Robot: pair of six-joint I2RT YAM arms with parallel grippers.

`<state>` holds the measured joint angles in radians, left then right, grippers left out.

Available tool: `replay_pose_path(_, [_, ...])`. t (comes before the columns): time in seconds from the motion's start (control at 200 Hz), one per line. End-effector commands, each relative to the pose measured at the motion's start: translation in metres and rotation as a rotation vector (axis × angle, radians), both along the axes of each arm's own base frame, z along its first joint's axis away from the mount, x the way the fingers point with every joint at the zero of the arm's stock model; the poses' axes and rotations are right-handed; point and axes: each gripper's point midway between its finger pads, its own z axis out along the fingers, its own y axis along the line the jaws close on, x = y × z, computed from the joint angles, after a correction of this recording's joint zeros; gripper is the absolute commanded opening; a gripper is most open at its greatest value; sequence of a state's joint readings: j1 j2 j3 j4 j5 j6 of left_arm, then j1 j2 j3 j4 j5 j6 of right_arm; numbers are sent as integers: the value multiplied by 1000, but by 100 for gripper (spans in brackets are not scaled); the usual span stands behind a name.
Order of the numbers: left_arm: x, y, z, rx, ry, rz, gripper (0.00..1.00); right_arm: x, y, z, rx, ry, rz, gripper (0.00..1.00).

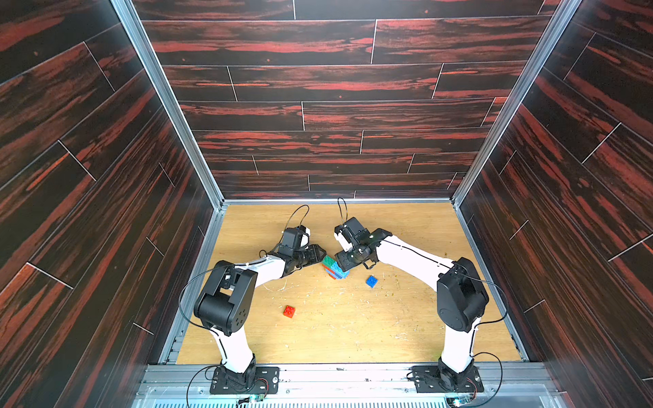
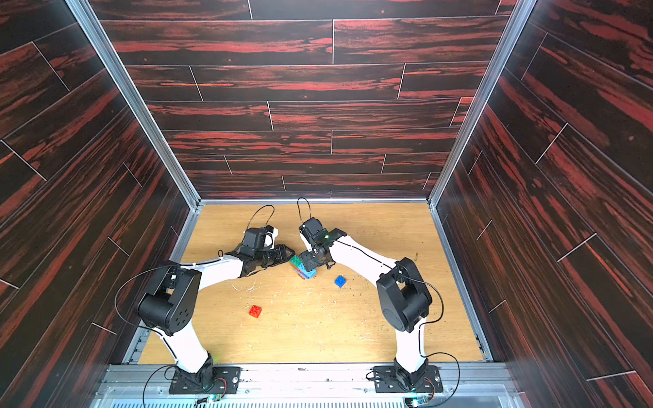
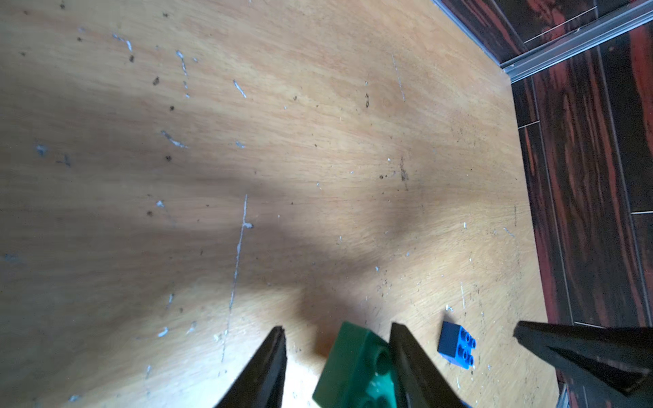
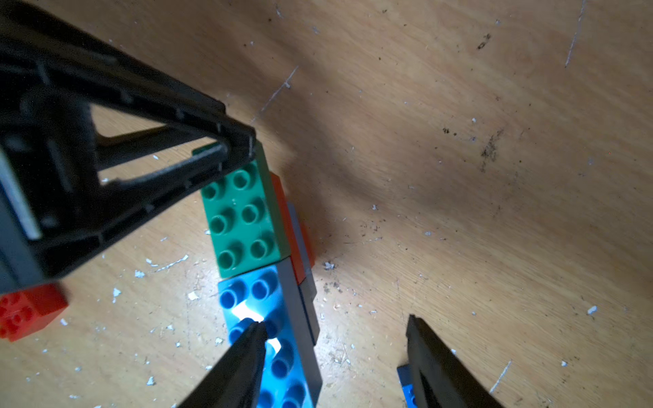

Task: Assemble a heart with lego
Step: Assemble the lego brick with the lego brick.

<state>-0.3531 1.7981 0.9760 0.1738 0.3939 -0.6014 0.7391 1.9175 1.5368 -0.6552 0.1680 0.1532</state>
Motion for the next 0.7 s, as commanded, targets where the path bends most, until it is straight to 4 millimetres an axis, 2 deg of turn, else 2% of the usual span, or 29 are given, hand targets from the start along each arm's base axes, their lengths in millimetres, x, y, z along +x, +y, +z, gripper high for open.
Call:
replay_pose_path(0.0, [-6, 0, 10, 30, -17, -14, 51, -4, -6, -19, -51, 41, -4, 66])
replay_pose_path(0.095, [-9, -1, 8, 46, -6, -22, 51, -7, -7, -25, -56, 56, 4, 66])
replay_pose_path(0.11, [-8, -1, 18, 40, -29, -21, 51, -7, -7, -26, -57, 59, 7, 66])
replay_pose_path(0.145, [-10, -1, 19, 44, -32, -19, 51, -9, -8, -30, -67, 68, 9, 66])
replay_pose_path(0.371, [-20, -3, 21, 82, -34, -39, 51, -27, -30, -52, -122, 103, -5, 66])
replay_pose_path(0.456, [-22, -4, 14, 103, -26, -46, 51, -31, -31, -58, -120, 123, 0, 65])
replay_pose_path(0.571, [-24, -4, 2, 123, 16, -47, 51, -26, -28, -59, -123, 122, -8, 65])
replay_pose_path(0.691, [-24, 1, -6, 147, 33, -35, 51, -25, -31, -68, -161, 135, -16, 66])
